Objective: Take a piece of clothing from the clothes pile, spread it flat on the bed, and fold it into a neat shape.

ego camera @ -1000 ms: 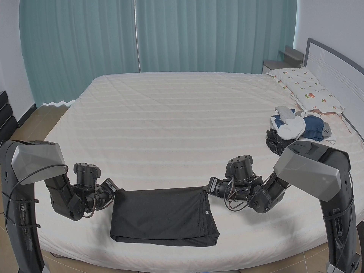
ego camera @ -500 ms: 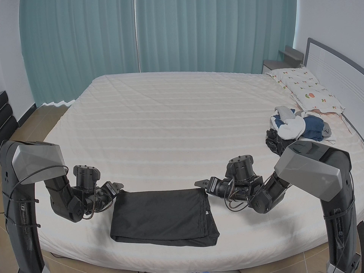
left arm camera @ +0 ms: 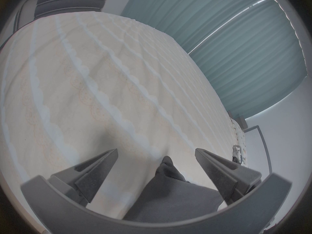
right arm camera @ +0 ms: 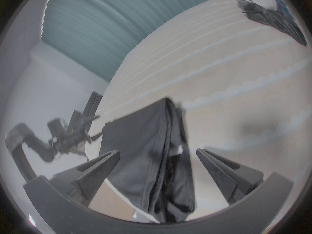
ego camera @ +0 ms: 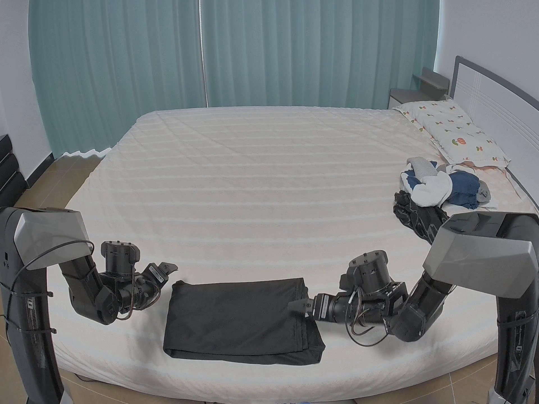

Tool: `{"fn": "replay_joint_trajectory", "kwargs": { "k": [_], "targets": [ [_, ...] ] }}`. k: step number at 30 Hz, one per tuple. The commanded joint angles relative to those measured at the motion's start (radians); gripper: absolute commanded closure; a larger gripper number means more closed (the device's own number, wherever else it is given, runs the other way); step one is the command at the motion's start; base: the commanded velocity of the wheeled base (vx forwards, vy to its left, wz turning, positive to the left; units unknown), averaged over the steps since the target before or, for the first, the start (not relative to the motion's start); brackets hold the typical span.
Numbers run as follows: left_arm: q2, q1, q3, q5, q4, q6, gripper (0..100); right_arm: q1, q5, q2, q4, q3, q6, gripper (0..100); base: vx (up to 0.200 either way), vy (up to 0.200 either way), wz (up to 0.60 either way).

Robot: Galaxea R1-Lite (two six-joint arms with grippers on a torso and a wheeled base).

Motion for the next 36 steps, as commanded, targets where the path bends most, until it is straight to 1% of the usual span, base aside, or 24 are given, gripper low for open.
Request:
{"fn": "replay_joint_trajectory", "kwargs": {
  "k": [1,2,6,7,10,13,18,19,22,23,26,32,36],
  "targets": [
    [0.000,0.040,-0.008,-0.017,-0.008,-0.009,0,0.073,0.006,-0.039,-0.032,0.096,-0.074,0,0.000,0.000,0.00],
    [0.002,0.044,-0.009,-0.019,-0.014,-0.010,0,0.084,0.004,-0.036,-0.037,0.102,-0.090,0,0.000,0.000,0.00],
    [0.000,0.049,-0.009,-0.020,-0.017,-0.012,0,0.111,0.002,-0.031,-0.035,0.101,-0.096,0,0.000,0.000,0.00],
    [0.002,0.049,-0.008,-0.020,-0.017,-0.012,0,0.120,-0.010,-0.019,-0.032,0.092,-0.097,0,0.000,0.000,0.00],
    [0.003,0.049,-0.009,-0.020,-0.017,-0.010,0,0.125,-0.037,-0.006,-0.035,0.090,-0.105,0,0.000,0.000,0.00],
    [0.003,0.049,-0.009,-0.020,-0.017,-0.010,0,0.130,-0.044,-0.005,-0.028,0.090,-0.122,0,0.000,0.000,0.00],
    [0.005,0.049,-0.009,-0.020,-0.017,-0.009,0,0.142,-0.047,0.010,-0.023,0.079,-0.126,0,0.000,0.000,0.00],
    [0.005,0.049,-0.009,-0.020,-0.017,-0.009,0,0.146,-0.050,0.010,-0.022,0.079,-0.126,100,0.000,0.000,0.00],
    [0.005,0.049,-0.009,-0.020,-0.017,-0.009,0,0.160,-0.059,0.020,-0.022,0.086,-0.143,100,0.000,0.000,0.00],
    [0.005,0.049,-0.009,-0.020,-0.017,-0.009,0,0.165,-0.073,0.024,-0.022,0.090,-0.172,100,0.000,0.000,0.00],
    [0.005,0.049,-0.009,-0.020,-0.017,-0.009,0,0.165,-0.094,0.026,-0.022,0.093,-0.195,100,0.000,0.000,0.00],
    [0.005,0.049,-0.012,-0.020,-0.017,-0.009,0,0.157,-0.097,0.001,-0.020,0.122,-0.200,100,0.000,0.000,0.00],
    [0.005,0.049,-0.012,-0.020,-0.017,-0.009,0,0.143,-0.097,-0.023,-0.020,0.152,-0.223,100,0.000,0.000,0.00]
  ]
}}
